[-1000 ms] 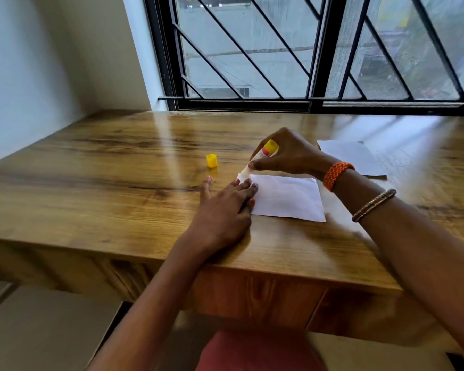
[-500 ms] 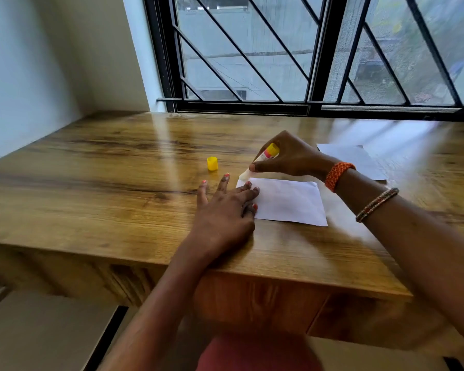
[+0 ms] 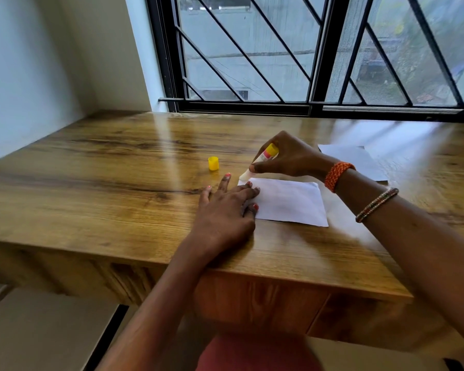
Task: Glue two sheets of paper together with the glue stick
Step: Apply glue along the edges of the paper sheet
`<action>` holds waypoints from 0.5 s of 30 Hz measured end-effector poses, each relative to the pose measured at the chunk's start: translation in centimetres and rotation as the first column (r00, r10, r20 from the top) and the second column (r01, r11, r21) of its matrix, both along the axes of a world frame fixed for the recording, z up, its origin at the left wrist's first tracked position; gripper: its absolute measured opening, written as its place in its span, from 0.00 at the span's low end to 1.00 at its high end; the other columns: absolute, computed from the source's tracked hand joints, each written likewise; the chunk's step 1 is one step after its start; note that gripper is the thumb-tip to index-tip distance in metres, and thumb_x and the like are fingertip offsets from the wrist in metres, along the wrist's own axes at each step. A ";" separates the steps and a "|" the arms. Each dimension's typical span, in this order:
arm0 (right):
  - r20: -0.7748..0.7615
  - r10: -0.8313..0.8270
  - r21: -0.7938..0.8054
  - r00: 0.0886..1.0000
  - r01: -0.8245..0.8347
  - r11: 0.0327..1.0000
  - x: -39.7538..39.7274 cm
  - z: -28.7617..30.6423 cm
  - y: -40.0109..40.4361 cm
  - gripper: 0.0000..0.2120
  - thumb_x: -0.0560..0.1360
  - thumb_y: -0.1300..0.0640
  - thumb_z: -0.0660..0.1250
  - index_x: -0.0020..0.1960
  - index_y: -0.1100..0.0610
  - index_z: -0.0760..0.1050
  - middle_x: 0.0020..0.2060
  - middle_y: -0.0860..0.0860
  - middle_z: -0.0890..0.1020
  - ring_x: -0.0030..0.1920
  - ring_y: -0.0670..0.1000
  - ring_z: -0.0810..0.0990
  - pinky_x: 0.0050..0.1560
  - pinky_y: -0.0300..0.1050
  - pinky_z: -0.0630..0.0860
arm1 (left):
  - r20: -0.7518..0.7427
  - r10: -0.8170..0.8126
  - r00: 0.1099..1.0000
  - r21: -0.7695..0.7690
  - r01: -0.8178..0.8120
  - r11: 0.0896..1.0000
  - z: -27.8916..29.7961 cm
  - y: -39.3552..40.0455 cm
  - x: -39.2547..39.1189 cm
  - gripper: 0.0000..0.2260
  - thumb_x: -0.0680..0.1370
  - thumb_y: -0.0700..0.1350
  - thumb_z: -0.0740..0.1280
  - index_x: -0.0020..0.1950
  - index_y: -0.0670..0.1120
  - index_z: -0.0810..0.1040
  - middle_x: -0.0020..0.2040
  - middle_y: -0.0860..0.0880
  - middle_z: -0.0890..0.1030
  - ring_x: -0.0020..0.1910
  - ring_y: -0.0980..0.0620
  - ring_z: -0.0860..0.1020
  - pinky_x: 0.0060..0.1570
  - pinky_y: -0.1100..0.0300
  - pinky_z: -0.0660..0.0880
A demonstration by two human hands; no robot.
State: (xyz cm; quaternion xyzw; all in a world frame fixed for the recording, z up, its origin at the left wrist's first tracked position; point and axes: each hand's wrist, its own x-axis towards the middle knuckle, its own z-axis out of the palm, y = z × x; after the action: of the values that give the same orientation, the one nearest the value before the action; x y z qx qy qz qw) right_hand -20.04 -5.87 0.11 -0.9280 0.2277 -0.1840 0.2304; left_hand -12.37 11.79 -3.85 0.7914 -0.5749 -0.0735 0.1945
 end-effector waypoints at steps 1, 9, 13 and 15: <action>-0.005 -0.006 -0.004 1.000 0.006 1.000 -0.3 0.0 -0.1 0.26 0.59 0.35 0.69 0.43 0.57 0.83 0.36 0.53 0.84 0.35 0.46 0.76 0.51 0.52 0.71 | -0.008 0.000 1.000 -0.005 0.000 1.000 0.0 0.0 0.0 0.20 0.80 0.51 0.55 0.73 0.59 0.60 0.77 0.58 0.56 0.77 0.55 0.42 0.75 0.48 0.40; -0.011 -0.018 0.010 1.000 0.018 1.000 -2.3 -0.1 -0.6 0.28 0.55 0.31 0.67 0.41 0.53 0.83 0.36 0.51 0.84 0.36 0.47 0.78 0.53 0.56 0.74 | 0.003 0.006 1.000 -0.014 -0.006 1.000 -0.1 0.0 -0.1 0.21 0.80 0.52 0.55 0.73 0.59 0.60 0.77 0.58 0.57 0.77 0.54 0.43 0.74 0.49 0.42; 0.006 -0.034 0.018 0.999 0.034 0.999 -3.3 -0.2 -0.7 0.29 0.55 0.31 0.67 0.41 0.54 0.83 0.36 0.51 0.84 0.37 0.48 0.79 0.51 0.55 0.76 | 0.016 0.009 1.000 -0.014 -0.008 1.000 -0.2 0.0 -0.1 0.20 0.80 0.51 0.55 0.73 0.59 0.61 0.77 0.58 0.57 0.77 0.54 0.43 0.75 0.49 0.42; 0.022 -0.026 0.026 0.999 0.026 0.999 -3.8 -0.2 -0.8 0.27 0.57 0.33 0.68 0.41 0.54 0.83 0.35 0.51 0.84 0.36 0.48 0.79 0.50 0.53 0.74 | 0.011 0.014 1.000 -0.031 -0.014 0.999 -0.2 0.0 -0.2 0.20 0.80 0.51 0.55 0.73 0.58 0.61 0.77 0.58 0.58 0.77 0.54 0.44 0.75 0.50 0.43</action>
State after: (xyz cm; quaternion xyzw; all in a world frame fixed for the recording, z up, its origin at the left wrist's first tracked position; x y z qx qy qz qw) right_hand -23.79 -6.62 -0.06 -0.9199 0.2394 -0.1942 0.2424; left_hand -12.53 11.83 -4.03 0.7926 -0.5716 -0.0588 0.2037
